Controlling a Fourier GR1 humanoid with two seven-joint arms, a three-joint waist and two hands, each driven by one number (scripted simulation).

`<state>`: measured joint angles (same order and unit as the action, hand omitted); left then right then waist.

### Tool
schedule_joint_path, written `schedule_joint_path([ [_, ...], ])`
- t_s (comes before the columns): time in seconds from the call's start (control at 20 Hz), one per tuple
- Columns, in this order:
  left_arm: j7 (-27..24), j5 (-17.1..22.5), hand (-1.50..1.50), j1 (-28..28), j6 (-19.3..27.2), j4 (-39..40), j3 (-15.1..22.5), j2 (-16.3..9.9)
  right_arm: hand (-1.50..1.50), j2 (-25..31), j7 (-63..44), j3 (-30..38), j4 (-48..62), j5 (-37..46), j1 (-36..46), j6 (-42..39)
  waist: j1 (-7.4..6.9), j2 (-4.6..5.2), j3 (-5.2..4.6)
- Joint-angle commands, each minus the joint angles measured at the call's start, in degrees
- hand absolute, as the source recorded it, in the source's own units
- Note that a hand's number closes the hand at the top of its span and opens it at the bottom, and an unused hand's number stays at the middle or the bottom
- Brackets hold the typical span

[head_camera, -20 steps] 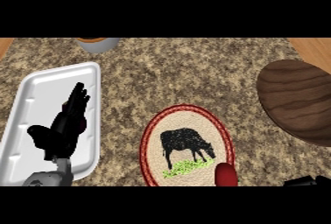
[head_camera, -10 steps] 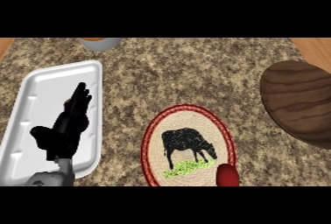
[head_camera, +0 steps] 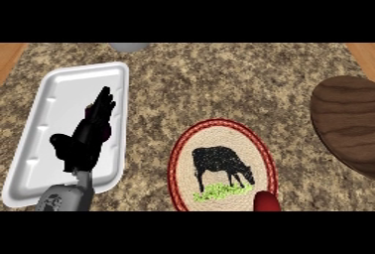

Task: Pick the pear from the placemat and place it in the bowl

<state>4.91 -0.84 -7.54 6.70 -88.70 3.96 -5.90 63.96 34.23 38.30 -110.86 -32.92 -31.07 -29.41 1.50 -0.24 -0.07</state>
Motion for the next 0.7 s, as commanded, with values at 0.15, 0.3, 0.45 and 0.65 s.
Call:
schedule_joint_path([
  [0.15, -3.7, -1.4, 0.00, -1.0, -0.2, 3.4, 1.3, 1.8, 1.50, 0.4, -0.9, -2.7, 3.8, 13.8, 9.3, 5.1, -1.81, 0.48, 0.07],
  [0.3, -1.3, 0.2, 0.00, 0.5, -2.5, -0.1, 1.5, 0.8, 1.50, 2.2, -2.4, -10.0, 9.0, 17.6, 17.5, 9.1, -3.08, 0.59, 0.09],
  [0.45, -6.1, -1.1, 0.00, -0.3, -1.4, 5.2, 1.9, 2.7, 1.50, -0.7, 2.7, -16.9, 16.9, 25.4, 21.9, 11.9, -3.23, 0.77, 0.11],
  [0.65, -3.2, -1.1, 0.00, -4.0, -1.1, 4.9, 1.1, 2.7, 1.50, -2.5, 1.9, -26.0, 26.0, 30.7, 33.4, 14.3, -3.65, 0.82, 0.12],
])
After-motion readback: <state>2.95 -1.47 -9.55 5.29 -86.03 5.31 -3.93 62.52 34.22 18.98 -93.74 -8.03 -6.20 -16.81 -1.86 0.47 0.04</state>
